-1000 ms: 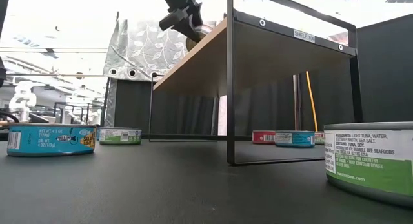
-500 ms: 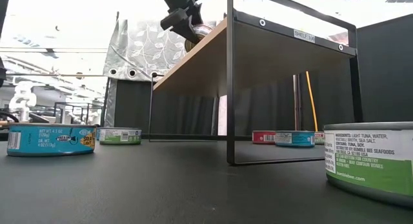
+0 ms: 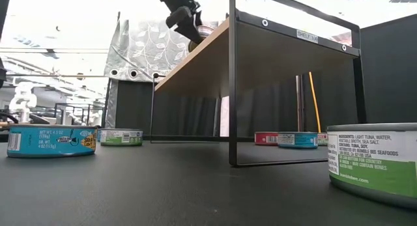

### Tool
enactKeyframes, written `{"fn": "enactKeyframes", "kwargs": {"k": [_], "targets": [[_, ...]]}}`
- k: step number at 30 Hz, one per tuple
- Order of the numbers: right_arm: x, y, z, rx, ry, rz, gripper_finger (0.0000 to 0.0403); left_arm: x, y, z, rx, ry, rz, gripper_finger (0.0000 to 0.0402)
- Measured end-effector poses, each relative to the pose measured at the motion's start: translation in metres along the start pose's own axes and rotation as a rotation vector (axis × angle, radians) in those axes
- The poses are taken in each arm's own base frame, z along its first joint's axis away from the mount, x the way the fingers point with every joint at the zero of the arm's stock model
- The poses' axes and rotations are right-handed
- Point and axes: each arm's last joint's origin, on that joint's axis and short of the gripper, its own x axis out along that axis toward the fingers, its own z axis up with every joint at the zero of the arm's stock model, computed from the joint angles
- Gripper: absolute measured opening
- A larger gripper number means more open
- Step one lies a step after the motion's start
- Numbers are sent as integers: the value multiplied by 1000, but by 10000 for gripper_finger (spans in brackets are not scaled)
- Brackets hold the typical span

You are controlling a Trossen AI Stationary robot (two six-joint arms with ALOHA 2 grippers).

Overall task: Stack canned seafood by type on shelf
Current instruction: Stack the blue-pink tuna can on top of the stacked blue-pink tuna can on the shelf

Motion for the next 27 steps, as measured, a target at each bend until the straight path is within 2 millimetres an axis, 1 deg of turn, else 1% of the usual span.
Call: {"fn": "enactKeyframes", "kwargs": {"k": [3,8,19,21,23,25,27], "targets": [[0,0,0,3,0,0,4,1,3,-2,-67,-13,-8,332],[0,0,0,4,0,0,4,3,6,-6,-215,-58,-80,332],[0,0,0,4,0,0,4,-2,7,-5,-351,-99,-143,332],[0,0,0,5,-2,1,4,-5,7,-6,-362,-99,-144,332],[0,0,1,7,-5,2,4,-14,10,-6,-388,-122,-131,331],[0,0,1,18,-5,3,4,-27,13,-7,-444,-144,-116,331],[0,1,0,31,0,21,4,-46,19,-7,-543,-169,-100,331]]}}
